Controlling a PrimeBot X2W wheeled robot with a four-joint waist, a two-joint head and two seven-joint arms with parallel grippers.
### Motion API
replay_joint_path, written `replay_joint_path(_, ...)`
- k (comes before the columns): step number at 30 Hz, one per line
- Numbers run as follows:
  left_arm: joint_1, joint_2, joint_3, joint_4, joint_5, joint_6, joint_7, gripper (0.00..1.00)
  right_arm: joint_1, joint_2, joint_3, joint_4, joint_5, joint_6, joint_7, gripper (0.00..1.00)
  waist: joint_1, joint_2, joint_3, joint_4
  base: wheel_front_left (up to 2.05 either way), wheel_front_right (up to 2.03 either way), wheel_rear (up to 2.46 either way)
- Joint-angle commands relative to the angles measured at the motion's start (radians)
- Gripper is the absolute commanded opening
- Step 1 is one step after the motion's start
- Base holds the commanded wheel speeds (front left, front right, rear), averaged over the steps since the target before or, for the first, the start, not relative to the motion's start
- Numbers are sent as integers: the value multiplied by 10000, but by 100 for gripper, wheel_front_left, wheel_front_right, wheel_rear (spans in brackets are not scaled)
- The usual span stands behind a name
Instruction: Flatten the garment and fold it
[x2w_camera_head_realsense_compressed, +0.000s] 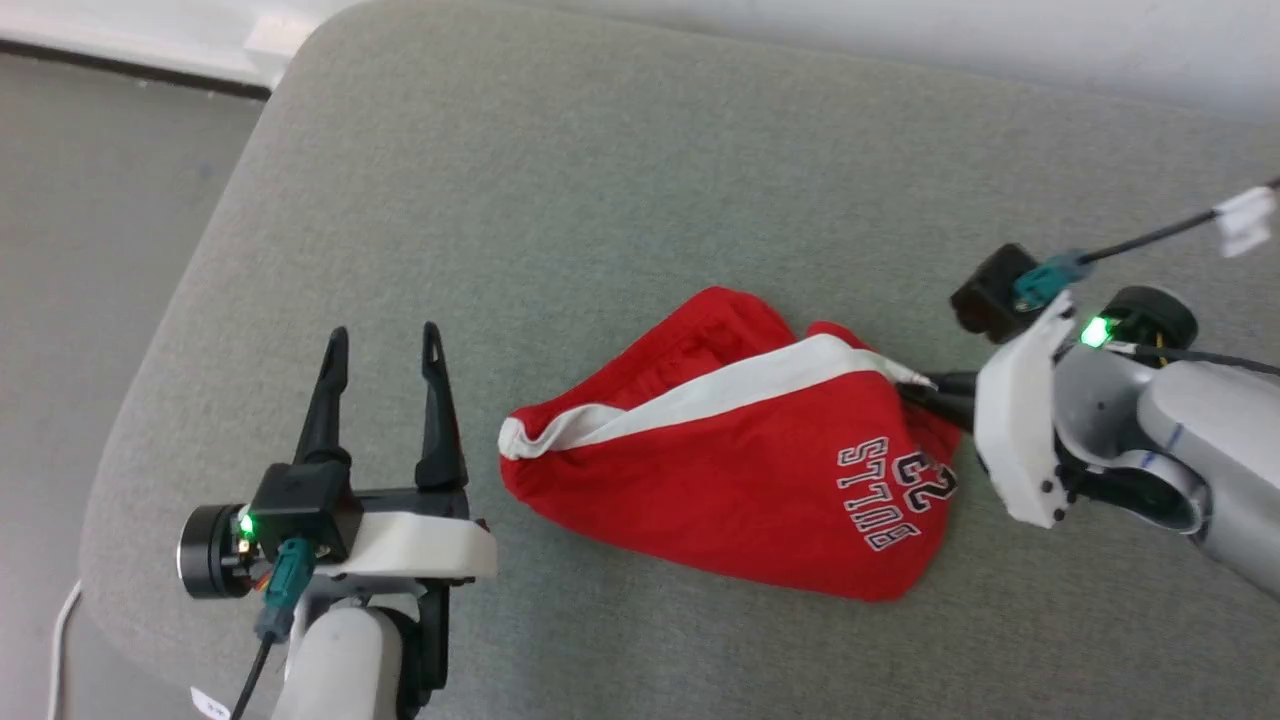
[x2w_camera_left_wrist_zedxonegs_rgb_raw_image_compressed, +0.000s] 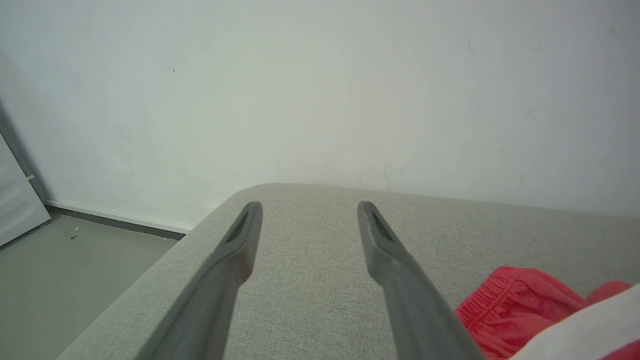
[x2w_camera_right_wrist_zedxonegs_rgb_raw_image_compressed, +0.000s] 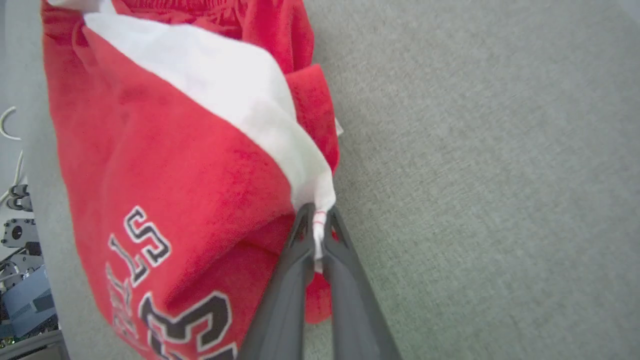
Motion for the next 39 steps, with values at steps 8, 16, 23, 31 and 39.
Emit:
replay_joint_path(8,595,-24,521,-49,356,-175,-47,100,124,-1875,-752,-1506,-309,-9,-2994,0,-1,0,-1011,-1337,0,0,0)
replay_joint_path(16,764,-16,654,-99,520,-366,-47,100,435,-2789,-2058,-1550,-2248,-9,-3823,0,-1,0,-1318,-2209,0,0,0)
replay_joint_path(23,987,-20,544,-24,531,-389,-47,100,3413,-3155,-2809,-1305,-2680,-9,-3610,0,-1,0,-1641,-2517,0,0,0)
replay_joint_path(31,1234,-22,558,27,540,-440,-47,100,7111,-2269,-3658,289,-2801,-9,-3939,0,-1,0,-1843,-2646,0,0,0)
replay_joint_path(39,1383,-23,588,98,606,-488,-47,100,8080,-1568,-5592,217,-2813,-9,-4816,100,-1,0,-2088,-2768,0,0,0)
